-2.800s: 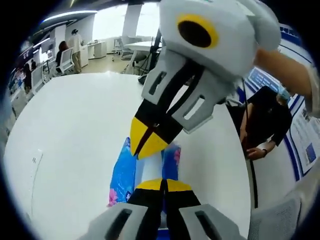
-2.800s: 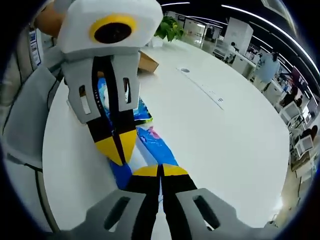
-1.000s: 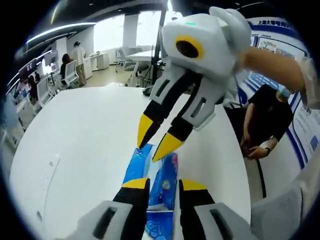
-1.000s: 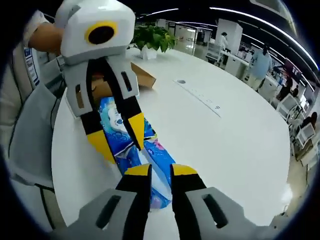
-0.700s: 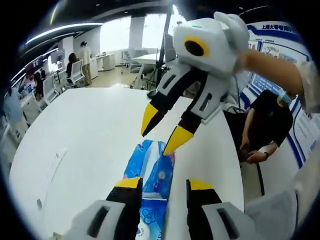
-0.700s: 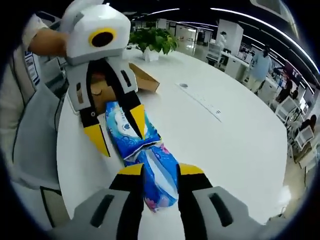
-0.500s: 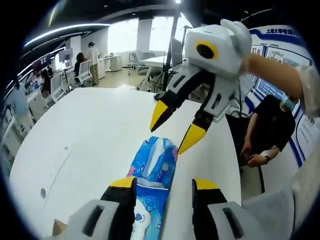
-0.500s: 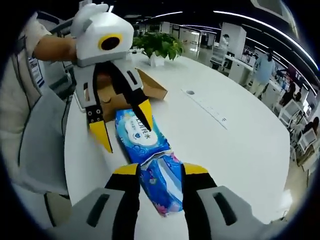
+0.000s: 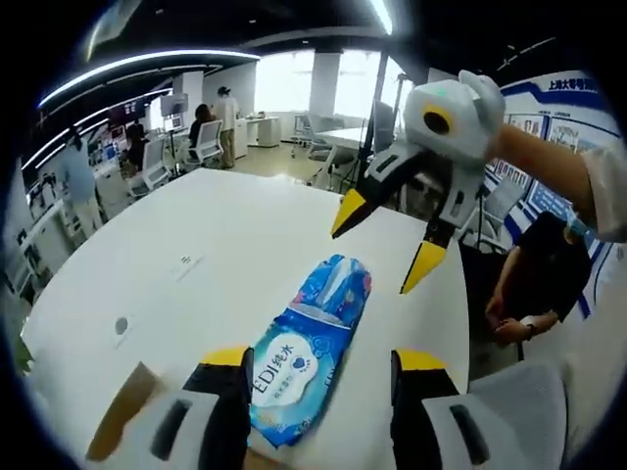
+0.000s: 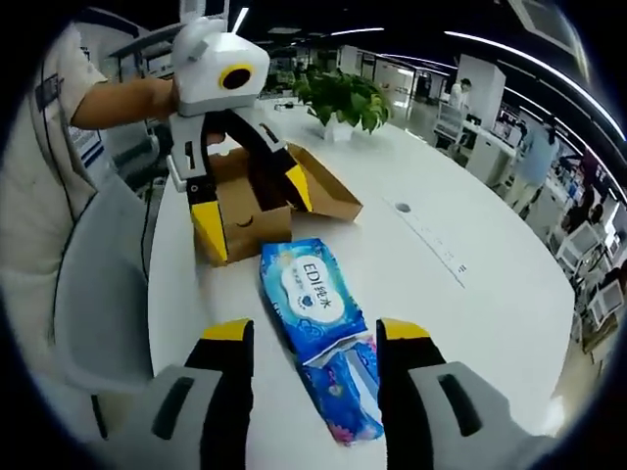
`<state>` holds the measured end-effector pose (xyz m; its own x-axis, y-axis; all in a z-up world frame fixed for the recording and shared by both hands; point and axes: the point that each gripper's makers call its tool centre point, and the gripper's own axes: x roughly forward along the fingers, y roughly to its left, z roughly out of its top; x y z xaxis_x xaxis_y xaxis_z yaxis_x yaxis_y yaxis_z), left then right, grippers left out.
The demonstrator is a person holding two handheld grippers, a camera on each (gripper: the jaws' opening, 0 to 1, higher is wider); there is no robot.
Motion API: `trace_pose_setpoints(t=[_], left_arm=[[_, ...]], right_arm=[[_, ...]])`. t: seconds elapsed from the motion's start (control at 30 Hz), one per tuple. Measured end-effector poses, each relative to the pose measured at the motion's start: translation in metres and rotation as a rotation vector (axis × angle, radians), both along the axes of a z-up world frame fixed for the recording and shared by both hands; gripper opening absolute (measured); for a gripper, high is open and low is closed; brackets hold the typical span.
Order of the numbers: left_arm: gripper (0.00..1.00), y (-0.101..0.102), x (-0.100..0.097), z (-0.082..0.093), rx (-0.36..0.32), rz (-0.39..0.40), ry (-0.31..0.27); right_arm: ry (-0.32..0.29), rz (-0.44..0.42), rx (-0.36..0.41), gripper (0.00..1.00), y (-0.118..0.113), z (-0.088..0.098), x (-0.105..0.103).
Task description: Operate the shoe box by opening the lid, removing the specified soft item, and placing it in the target area until the item is outside and the box remains undamaged.
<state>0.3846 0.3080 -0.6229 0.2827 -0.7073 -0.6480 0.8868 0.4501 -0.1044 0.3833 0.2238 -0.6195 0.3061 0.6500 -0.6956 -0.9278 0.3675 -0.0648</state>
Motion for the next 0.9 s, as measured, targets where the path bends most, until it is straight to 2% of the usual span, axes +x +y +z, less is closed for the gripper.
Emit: trace_pose_setpoints(t=[0.2, 0.3, 0.53, 0.9], left_arm=[[0.60, 0.036, -0.001, 0.006, -0.003, 0.059, -0.014], [0.60, 0.055, 0.002, 0.012, 0.005, 0.097, -0.070], [0.60, 0.096, -0.004, 0.026, -0.022, 0.183, -0.098], [0.61, 0.164, -0.018, 0.021, -0.014, 0.296, -0.086]], right_arm=[[-0.001, 0.034, -0.004, 0.52, 0.020, 0.008, -0.004], [-0.016, 0.057, -0.013, 0.56, 0.031, 0.012, -0.006], [-0.008, 0.116, -0.018, 0.58, 0.058, 0.016, -0.016], [-0.013, 0.187, -0.040, 0.59, 0.093, 0.014, -0.023]])
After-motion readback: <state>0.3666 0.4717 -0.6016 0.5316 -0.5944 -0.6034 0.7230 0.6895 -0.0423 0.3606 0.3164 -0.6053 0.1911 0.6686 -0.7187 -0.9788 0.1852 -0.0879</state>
